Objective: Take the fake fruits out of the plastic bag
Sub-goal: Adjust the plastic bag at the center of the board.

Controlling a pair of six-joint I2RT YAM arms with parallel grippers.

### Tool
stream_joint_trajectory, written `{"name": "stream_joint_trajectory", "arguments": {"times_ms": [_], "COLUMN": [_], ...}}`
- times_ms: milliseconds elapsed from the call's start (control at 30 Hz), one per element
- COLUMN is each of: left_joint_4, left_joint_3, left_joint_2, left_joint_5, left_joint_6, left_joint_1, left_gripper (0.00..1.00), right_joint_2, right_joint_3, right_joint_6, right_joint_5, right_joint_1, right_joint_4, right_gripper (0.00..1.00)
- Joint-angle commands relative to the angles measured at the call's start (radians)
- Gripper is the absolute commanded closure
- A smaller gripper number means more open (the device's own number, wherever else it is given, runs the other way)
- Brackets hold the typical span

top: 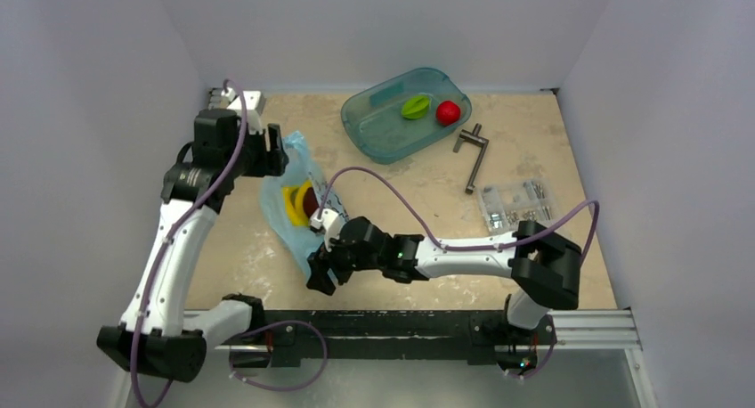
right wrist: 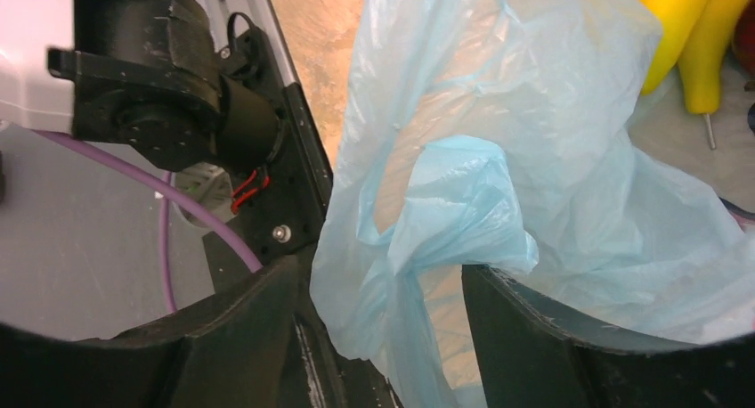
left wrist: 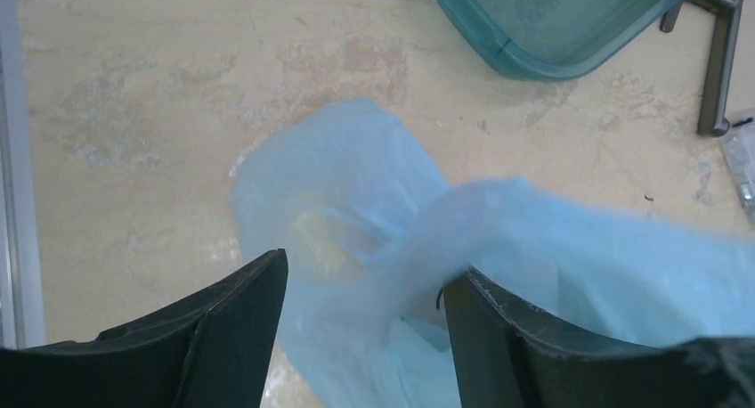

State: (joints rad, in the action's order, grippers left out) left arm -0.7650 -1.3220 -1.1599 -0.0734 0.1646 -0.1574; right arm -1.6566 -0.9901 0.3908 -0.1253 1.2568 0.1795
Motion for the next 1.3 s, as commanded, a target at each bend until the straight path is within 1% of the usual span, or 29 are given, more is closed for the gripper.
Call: {"name": "stream_joint_trajectory", "arguments": {"times_ms": [0, 67, 167, 233, 333, 367, 433, 500, 533, 567, 600, 633, 667, 700, 733, 767, 800, 867, 1000, 1067, 1200, 1267], "left_joint_4": [-0.16, -0.196, -0.223, -0.222, -0.181, -0.158, -0.107, -0.061, -0.046, -0.039, -0.038, -0.049, -0.077, -0.109, -0.134, -0.152, -0.162, -0.172, -0.163, -0.153, -0.11, -0.093], "left_joint_3": [0.064, 0.116, 0.217, 0.285, 0.385, 0.415, 0.447, 0.462, 0.462, 0.46, 0.458, 0.452, 0.441, 0.432, 0.428, 0.432, 0.44, 0.46, 0.466, 0.469, 0.489, 0.497], "left_joint_2": [0.208, 0.292, 0.389, 0.435, 0.474, 0.473, 0.45, 0.414, 0.395, 0.376, 0.358, 0.338, 0.318, 0.297, 0.279, 0.266, 0.257, 0.245, 0.245, 0.228, 0.209, 0.215], "left_joint_5": [0.027, 0.002, -0.09, -0.141, -0.171, -0.191, -0.247, -0.276, -0.275, -0.265, -0.246, -0.226, -0.2, -0.17, -0.15, -0.139, -0.142, -0.146, -0.143, -0.177, -0.256, -0.278], "left_joint_6": [0.073, 0.116, 0.188, 0.234, 0.293, 0.305, 0.334, 0.347, 0.344, 0.34, 0.334, 0.328, 0.32, 0.314, 0.311, 0.311, 0.312, 0.326, 0.321, 0.309, 0.297, 0.294], "left_joint_1": [0.005, 0.005, 0.005, 0.005, 0.005, 0.005, 0.005, 0.005, 0.005, 0.005, 0.005, 0.005, 0.005, 0.005, 0.005, 0.005, 0.005, 0.005, 0.004, 0.004, 0.001, -0.003], "left_gripper": [0.34, 0.32, 0.25, 0.24, 0.23, 0.22, 0.16, 0.16, 0.18, 0.22, 0.29, 0.38, 0.52, 0.66, 0.78, 0.85, 0.88, 0.95, 1.0, 1.0, 1.0, 1.0], "right_joint_2": [0.075, 0.099, 0.134, 0.153, 0.175, 0.178, 0.171, 0.145, 0.13, 0.112, 0.09, 0.07, 0.054, 0.039, 0.026, 0.013, 0.0, -0.022, -0.004, 0.047, 0.135, 0.168], "right_joint_3": [-0.009, -0.012, -0.026, -0.032, -0.036, -0.036, -0.027, -0.022, -0.02, -0.014, -0.006, 0.005, 0.023, 0.049, 0.077, 0.102, 0.124, 0.145, 0.153, 0.142, 0.104, 0.079], "right_joint_6": [-0.005, -0.008, -0.021, -0.021, -0.021, -0.022, -0.023, -0.023, -0.03, -0.034, -0.031, -0.02, -0.007, 0.01, 0.024, 0.041, 0.05, 0.053, 0.054, 0.039, 0.016, 0.011], "right_joint_5": [-0.005, 0.001, 0.003, 0.004, 0.006, 0.004, -0.003, -0.021, -0.02, -0.03, -0.044, -0.053, -0.061, -0.068, -0.073, -0.073, -0.073, -0.072, -0.047, -0.015, 0.038, 0.044], "right_joint_1": [0.004, 0.004, 0.004, 0.003, 0.004, 0.004, 0.004, 0.003, 0.004, 0.005, 0.006, 0.006, 0.006, 0.006, 0.006, 0.006, 0.006, 0.006, 0.005, 0.005, 0.005, 0.004], "right_joint_4": [0.013, 0.006, -0.003, -0.001, 0.014, 0.022, 0.051, 0.077, 0.086, 0.101, 0.116, 0.131, 0.151, 0.179, 0.214, 0.24, 0.264, 0.265, 0.212, 0.17, 0.101, 0.076], "right_gripper": [0.29, 0.24, 0.18, 0.14, 0.1, 0.1, 0.11, 0.18, 0.25, 0.31, 0.4, 0.47, 0.54, 0.57, 0.59, 0.6, 0.61, 0.62, 0.63, 0.57, 0.41, 0.34]}}
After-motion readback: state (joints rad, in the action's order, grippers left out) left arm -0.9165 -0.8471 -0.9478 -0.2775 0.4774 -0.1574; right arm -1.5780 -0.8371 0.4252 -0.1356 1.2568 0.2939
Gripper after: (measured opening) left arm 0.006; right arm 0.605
